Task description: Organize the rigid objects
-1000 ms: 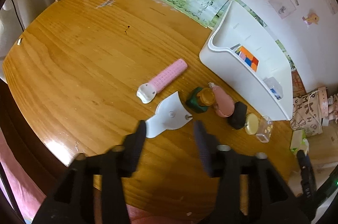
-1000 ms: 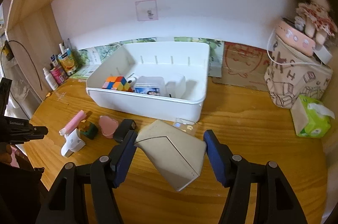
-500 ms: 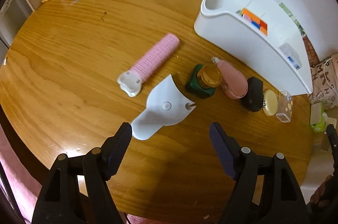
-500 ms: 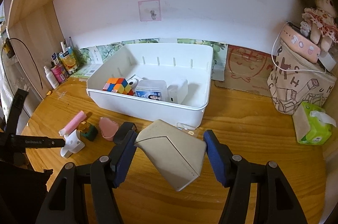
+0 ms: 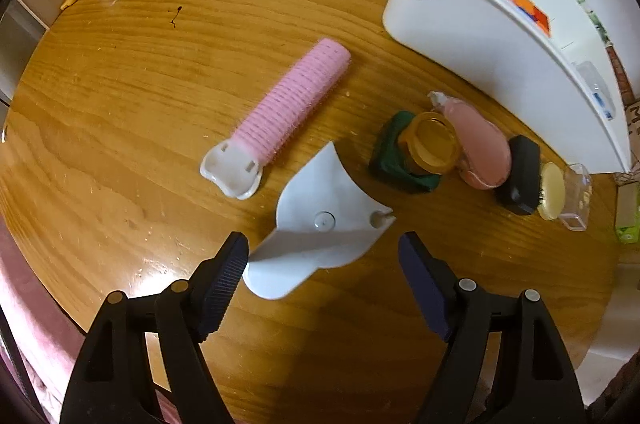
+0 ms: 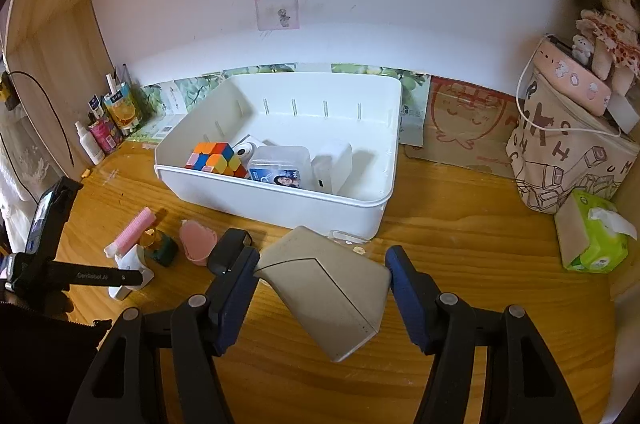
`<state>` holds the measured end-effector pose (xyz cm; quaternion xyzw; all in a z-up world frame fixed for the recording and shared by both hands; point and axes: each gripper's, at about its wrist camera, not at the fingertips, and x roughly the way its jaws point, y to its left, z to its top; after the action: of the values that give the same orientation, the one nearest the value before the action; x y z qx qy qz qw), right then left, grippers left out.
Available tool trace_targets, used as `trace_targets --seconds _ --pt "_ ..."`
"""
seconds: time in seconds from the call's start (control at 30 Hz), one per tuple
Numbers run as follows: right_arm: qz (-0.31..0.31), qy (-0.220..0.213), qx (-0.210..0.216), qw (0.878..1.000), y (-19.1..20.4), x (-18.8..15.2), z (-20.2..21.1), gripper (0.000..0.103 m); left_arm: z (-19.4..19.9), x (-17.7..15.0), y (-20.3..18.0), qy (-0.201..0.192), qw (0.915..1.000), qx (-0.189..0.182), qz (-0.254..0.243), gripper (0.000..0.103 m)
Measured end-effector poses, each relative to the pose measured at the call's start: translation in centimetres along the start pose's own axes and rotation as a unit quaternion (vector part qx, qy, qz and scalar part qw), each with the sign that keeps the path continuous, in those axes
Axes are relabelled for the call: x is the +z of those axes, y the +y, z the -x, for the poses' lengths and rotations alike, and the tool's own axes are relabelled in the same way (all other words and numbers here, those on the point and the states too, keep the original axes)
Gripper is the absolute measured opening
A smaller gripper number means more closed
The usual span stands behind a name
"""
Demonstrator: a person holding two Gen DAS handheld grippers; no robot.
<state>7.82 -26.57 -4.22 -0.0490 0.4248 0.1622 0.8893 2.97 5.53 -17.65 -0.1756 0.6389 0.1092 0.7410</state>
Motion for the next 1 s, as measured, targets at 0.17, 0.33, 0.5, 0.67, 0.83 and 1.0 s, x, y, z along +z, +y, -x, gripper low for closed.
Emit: trace_targets --seconds 0.17,0.33,0.5,0.67,0.83,1.0 --pt "0.006 0.001 0.001 1.000 0.1 0.1 -0.1 0.065 -1.1 0.3 -0.4 0.011 0.9999 0.010 -0.004 0.080" --pt "0.009 0.002 0.001 1.000 0.0 0.2 -0.1 0.065 -1.6 0.9 -1.0 0.013 0.9998 0.013 -0.009 0.079" --pt "0.013 0.002 0.002 1.000 0.0 0.5 -0.2 0.065 -1.8 1.7 -2.0 0.005 0.9996 0.017 -0.022 0.076" --pt "0.017 0.000 0.005 1.000 0.0 0.5 -0.1 0.065 -1.5 2.3 -3.2 -0.004 0.9995 0.015 -0.028 0.068" --pt "0.020 -0.004 0.008 1.000 -0.1 0.6 0.2 0.065 -1.5 2.1 -3.7 -0.007 0.9996 0.016 -0.023 0.064" --pt "0.025 -0.008 0.009 1.000 -0.3 0.7 0.6 0.065 -1.2 1.3 -3.6 -0.006 0.9996 0.016 -0.023 0.063"
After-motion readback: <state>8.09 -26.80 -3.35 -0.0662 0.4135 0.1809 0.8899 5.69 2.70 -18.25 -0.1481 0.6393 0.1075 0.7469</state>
